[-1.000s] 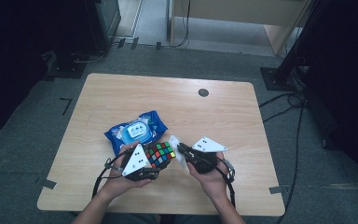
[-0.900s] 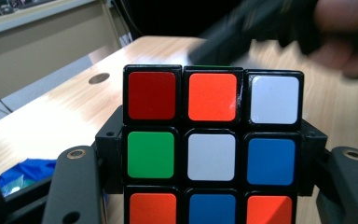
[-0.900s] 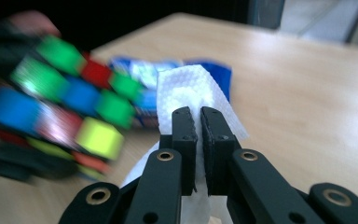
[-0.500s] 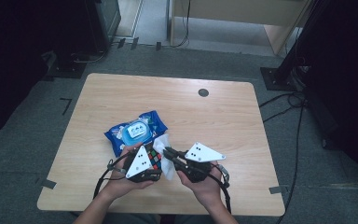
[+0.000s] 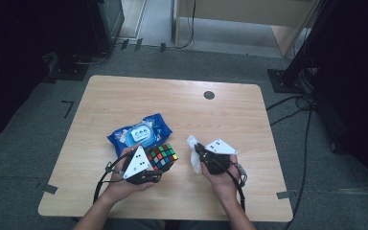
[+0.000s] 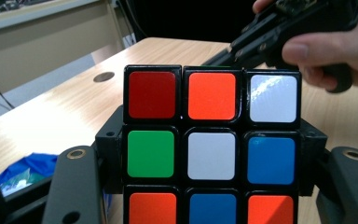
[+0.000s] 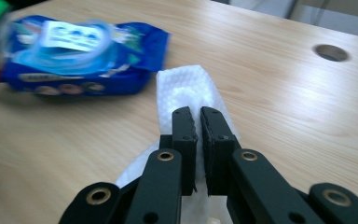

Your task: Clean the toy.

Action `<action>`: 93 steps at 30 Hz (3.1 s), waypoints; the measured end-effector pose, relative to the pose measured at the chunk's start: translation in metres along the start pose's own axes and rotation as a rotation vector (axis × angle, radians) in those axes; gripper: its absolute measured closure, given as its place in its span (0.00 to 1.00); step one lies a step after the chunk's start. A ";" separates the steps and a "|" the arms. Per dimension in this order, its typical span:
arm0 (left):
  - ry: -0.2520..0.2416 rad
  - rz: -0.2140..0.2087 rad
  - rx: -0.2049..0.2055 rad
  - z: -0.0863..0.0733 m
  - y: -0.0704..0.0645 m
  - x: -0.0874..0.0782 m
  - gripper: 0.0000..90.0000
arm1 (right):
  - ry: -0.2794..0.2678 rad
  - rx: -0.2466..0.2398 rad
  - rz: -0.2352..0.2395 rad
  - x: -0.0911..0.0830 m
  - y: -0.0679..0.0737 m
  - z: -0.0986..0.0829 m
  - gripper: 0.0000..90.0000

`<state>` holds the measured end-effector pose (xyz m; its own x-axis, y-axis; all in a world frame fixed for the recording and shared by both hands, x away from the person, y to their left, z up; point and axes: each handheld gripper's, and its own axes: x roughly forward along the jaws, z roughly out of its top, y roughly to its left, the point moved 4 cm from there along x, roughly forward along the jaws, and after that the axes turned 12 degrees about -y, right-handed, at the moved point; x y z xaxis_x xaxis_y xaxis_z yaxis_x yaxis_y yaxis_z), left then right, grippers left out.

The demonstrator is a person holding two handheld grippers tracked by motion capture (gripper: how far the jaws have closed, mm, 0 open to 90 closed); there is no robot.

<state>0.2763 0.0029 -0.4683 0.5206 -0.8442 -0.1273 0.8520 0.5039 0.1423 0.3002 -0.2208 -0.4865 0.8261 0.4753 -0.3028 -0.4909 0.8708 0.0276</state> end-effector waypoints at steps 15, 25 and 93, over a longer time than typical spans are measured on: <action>0.003 0.004 -0.005 -0.001 0.001 0.000 0.38 | 0.049 0.007 -0.062 0.009 -0.016 -0.019 0.96; -0.009 0.010 -0.009 0.002 0.002 -0.002 0.38 | -0.001 0.063 0.076 0.028 0.026 -0.013 0.96; 0.085 0.370 -0.159 -0.028 0.049 -0.080 0.19 | -0.051 0.156 -0.242 -0.002 -0.037 0.009 0.38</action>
<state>0.2783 0.1004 -0.4790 0.7904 -0.5862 -0.1779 0.6011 0.7981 0.0413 0.3190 -0.2525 -0.4782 0.9287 0.2533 -0.2707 -0.2321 0.9667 0.1080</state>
